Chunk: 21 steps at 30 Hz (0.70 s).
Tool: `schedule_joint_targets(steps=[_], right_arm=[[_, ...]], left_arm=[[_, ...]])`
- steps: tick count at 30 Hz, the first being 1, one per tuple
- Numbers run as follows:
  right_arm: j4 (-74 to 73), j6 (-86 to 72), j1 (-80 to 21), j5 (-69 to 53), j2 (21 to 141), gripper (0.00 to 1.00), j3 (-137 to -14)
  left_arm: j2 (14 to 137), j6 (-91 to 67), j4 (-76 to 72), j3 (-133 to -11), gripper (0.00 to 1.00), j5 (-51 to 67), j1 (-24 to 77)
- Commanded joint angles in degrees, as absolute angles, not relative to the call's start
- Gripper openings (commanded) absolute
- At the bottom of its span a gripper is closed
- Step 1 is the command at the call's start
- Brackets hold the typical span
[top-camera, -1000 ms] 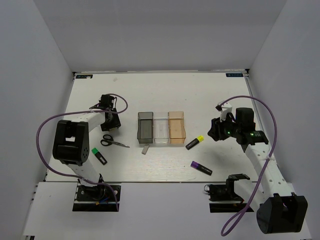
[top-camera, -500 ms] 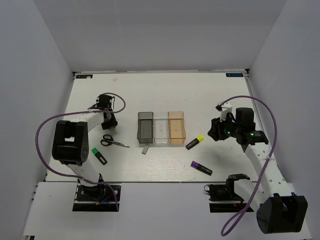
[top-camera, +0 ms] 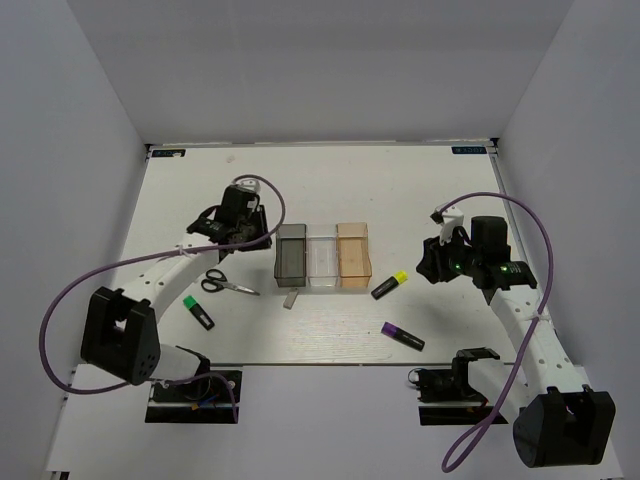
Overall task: Sort the stationery into containers
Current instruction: Place the stationery in the storage box.
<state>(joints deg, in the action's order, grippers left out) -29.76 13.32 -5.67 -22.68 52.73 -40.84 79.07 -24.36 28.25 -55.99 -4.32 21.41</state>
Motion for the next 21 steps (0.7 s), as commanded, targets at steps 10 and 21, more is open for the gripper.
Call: schedule_joint_targets(steps=[10,21], right_arm=[[-29.6,14.2,-5.7,-22.3,52.8,0.61,-43.6],[-30.1,14.6,-5.5,-22.5,52.6,0.71,-43.5]], left_arm=[[87.9,-24.6,29.1,-64.0,0.28,-6.1,34.3],[86.2,-22.9,32.6,-65.3,0.55,-10.1,37.2]])
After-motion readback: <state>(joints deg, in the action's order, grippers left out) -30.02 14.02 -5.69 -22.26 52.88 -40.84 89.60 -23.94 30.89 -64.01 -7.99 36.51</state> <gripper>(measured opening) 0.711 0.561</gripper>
